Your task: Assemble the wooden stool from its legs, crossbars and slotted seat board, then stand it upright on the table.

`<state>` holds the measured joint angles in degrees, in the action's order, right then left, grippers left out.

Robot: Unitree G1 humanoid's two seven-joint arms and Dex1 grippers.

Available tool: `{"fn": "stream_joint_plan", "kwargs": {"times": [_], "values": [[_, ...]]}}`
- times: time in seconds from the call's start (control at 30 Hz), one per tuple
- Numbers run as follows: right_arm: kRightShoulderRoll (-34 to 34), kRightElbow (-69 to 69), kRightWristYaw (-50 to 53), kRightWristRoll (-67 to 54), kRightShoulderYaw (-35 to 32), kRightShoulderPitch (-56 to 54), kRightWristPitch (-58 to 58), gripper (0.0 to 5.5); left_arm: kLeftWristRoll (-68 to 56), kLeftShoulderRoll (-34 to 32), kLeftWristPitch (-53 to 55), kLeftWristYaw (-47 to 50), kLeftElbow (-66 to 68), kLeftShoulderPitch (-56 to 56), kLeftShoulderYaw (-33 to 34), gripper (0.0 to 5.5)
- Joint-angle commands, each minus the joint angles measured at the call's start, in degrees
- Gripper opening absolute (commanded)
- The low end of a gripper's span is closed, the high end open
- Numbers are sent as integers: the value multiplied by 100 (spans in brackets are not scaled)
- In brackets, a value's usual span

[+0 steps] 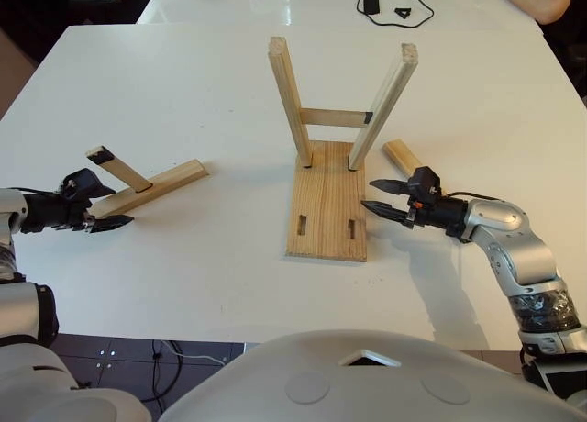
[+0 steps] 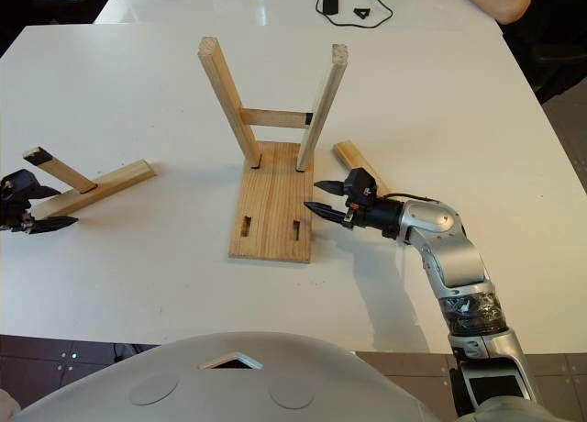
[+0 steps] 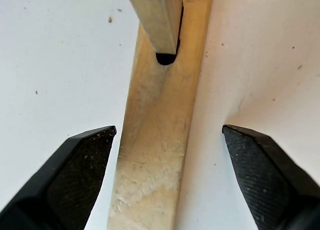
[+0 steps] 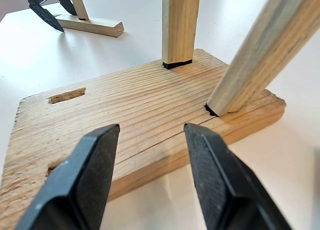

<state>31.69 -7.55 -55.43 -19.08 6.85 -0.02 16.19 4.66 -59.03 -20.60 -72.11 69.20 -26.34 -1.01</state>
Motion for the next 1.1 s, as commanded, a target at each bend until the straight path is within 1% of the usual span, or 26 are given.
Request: {"fn": "stream_joint_plan", "kwargs": {"times": [0.03,0.07,0.17,0.27,0.37,0.5,0.6,0.7,0.83,0.9,0.93,0.97,1.0,1.1], "values": [[65,67,-83,29,64,-190,66,237,63,191,25,46,78,51,-52,395],[70,69,-87,34,66,-196,68,237,-20,220,33,-53,43,76,-9,395],[76,74,-68,44,51,-156,50,237,-477,380,66,-610,-369,330,185,348],[70,12,-28,9,10,-82,57,237,-973,572,344,-1111,-1250,866,303,296],[73,-18,-21,-32,-27,-103,85,237,-1258,702,636,-1134,-2076,1455,364,248],[95,-18,-35,-65,-85,-182,98,237,-1633,825,1125,-811,-3070,2064,545,202],[128,-145,-72,-228,-220,-254,171,237,-2064,934,1653,-525,-4013,2490,845,202],[165,-394,-122,-695,-542,-403,437,237,-2664,999,2337,-287,-5090,2855,1241,202],[253,-1021,-318,-1700,-915,-562,1105,237,-3257,822,2892,-323,-6847,3734,1719,202],[343,-1485,-440,-2301,-1027,-531,1465,237,-3822,699,3386,-393,-7721,4067,2141,202],[377,-1680,-492,-2620,-1098,-526,1632,257,-4115,661,3612,-410,-8122,4177,2326,202],[407,-1822,-520,-2908,-1177,-514,1777,265,-4384,642,3824,-393,-8465,4213,2450,202],[413,-1923,-534,-3150,-1220,-521,1887,284,-4762,676,4082,-222,-8856,4099,2503,202],[374,-1984,-479,-3200,-1058,-623,1985,324,-5796,836,4698,468,-9854,3610,2416,202]]}}
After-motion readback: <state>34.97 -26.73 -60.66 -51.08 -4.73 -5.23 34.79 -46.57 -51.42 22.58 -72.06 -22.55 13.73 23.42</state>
